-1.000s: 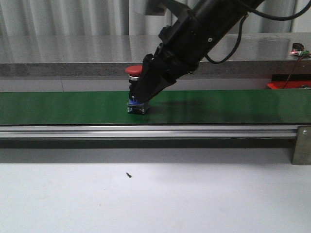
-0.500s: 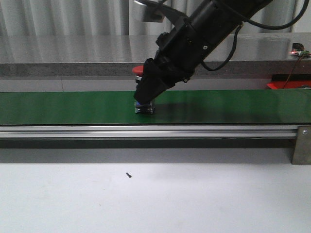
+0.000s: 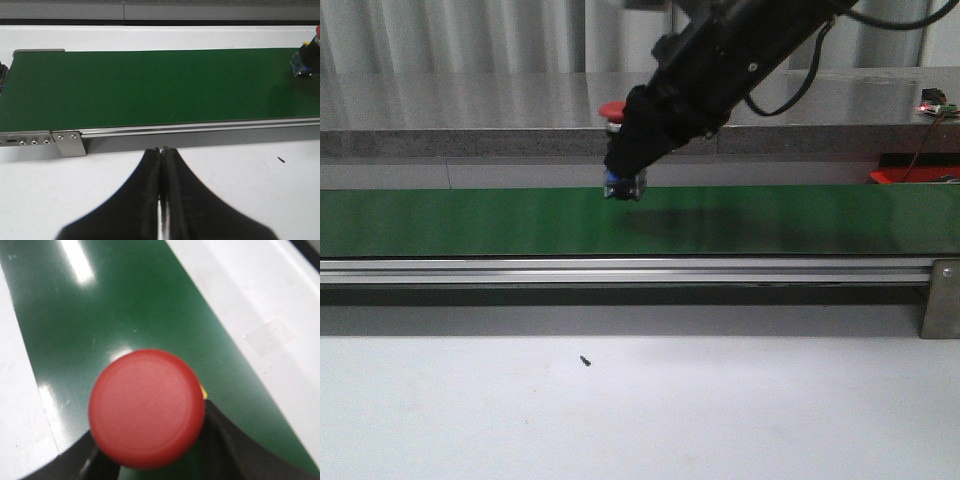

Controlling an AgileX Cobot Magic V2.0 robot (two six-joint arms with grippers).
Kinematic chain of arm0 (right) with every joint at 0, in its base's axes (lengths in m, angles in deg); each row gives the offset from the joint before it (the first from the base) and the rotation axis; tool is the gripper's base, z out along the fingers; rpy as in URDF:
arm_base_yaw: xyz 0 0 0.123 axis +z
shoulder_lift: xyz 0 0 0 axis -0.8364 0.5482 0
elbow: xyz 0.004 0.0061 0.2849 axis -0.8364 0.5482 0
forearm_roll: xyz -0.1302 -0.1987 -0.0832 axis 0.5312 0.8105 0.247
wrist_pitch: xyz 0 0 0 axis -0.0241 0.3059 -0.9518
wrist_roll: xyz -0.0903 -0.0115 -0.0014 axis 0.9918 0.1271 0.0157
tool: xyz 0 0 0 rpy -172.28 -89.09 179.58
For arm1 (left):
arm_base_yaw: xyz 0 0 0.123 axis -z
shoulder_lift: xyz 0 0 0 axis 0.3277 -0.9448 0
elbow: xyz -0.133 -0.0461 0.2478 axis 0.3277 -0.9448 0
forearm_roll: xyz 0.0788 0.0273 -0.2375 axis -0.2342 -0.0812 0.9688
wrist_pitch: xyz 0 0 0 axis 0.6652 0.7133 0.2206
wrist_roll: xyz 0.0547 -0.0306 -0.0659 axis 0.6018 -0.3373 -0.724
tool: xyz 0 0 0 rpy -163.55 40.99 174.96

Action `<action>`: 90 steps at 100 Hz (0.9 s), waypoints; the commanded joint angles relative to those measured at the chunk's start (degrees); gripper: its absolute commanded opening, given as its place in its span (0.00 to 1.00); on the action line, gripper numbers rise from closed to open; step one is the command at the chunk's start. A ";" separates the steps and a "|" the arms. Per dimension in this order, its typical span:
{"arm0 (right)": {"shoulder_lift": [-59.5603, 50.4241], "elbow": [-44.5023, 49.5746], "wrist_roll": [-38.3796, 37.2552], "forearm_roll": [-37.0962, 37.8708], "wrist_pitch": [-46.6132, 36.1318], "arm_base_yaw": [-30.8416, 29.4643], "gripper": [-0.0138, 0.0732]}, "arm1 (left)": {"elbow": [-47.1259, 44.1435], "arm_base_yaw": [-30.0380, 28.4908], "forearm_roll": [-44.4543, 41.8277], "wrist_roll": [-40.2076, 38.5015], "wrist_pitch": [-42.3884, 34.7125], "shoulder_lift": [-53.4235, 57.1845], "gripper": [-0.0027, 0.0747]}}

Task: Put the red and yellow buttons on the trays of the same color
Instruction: 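Carry the red button with the right gripper and release it in the red tray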

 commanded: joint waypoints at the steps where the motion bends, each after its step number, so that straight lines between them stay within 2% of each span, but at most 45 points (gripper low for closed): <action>1: -5.56 -1.86 0.50 -2.96 -1.10 -2.51 0.26 | 1.50 0.49 1.00 0.05 -3.93 -0.10 0.01; 17: -8.68 -1.86 0.01 -3.74 -0.18 -8.68 0.26 | 1.50 0.49 1.00 0.05 -3.93 -0.10 0.01; 52: -11.04 -1.86 -0.78 -4.77 3.79 -26.47 0.26 | 1.50 0.49 1.00 0.05 -3.93 -0.10 0.01; 90: -10.58 -1.62 -5.15 -4.92 1.01 -43.64 0.26 | 1.50 0.49 1.00 0.05 -3.93 -0.10 0.01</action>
